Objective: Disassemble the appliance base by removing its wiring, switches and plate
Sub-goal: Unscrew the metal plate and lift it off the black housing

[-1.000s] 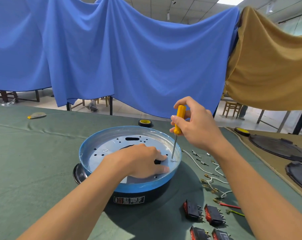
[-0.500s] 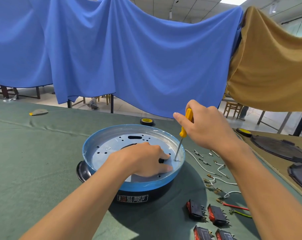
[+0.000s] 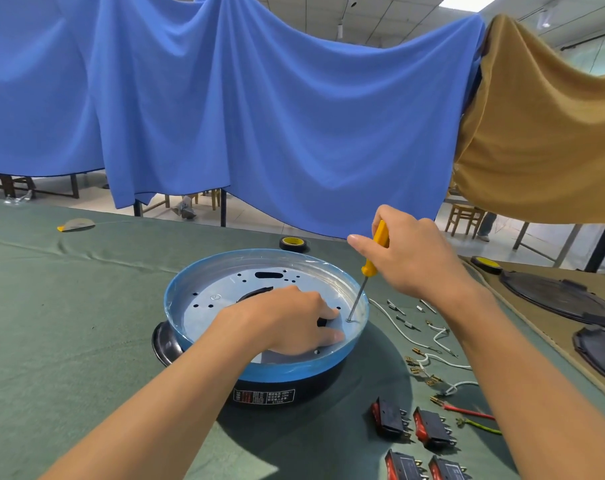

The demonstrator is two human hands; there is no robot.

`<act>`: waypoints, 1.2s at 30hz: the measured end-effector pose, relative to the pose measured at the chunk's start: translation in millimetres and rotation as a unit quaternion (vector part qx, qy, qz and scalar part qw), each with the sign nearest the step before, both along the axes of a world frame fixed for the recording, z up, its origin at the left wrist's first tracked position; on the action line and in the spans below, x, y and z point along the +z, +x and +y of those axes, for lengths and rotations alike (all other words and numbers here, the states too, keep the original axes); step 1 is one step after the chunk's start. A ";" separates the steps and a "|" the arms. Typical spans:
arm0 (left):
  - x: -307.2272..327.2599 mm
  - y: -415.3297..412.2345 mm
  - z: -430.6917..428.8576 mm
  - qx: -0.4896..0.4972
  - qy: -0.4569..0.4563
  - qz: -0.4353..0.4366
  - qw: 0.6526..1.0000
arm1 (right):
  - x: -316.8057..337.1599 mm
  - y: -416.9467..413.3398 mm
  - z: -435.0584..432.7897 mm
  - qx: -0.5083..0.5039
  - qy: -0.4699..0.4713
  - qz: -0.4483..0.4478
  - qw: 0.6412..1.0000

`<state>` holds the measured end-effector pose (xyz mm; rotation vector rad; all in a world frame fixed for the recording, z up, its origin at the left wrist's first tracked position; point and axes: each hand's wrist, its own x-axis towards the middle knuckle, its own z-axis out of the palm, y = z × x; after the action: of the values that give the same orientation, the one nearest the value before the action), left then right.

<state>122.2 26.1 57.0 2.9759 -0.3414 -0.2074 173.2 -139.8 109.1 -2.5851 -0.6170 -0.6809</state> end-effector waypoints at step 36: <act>3.4 -2.6 -0.3 -0.002 -0.006 0.000 1.000 | 1.7 4.8 -1.1 0.001 0.021 0.049 0.999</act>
<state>119.7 25.8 60.4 2.9627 -0.3470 -0.2062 177.9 -140.9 110.8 -2.5603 -0.5689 -0.5561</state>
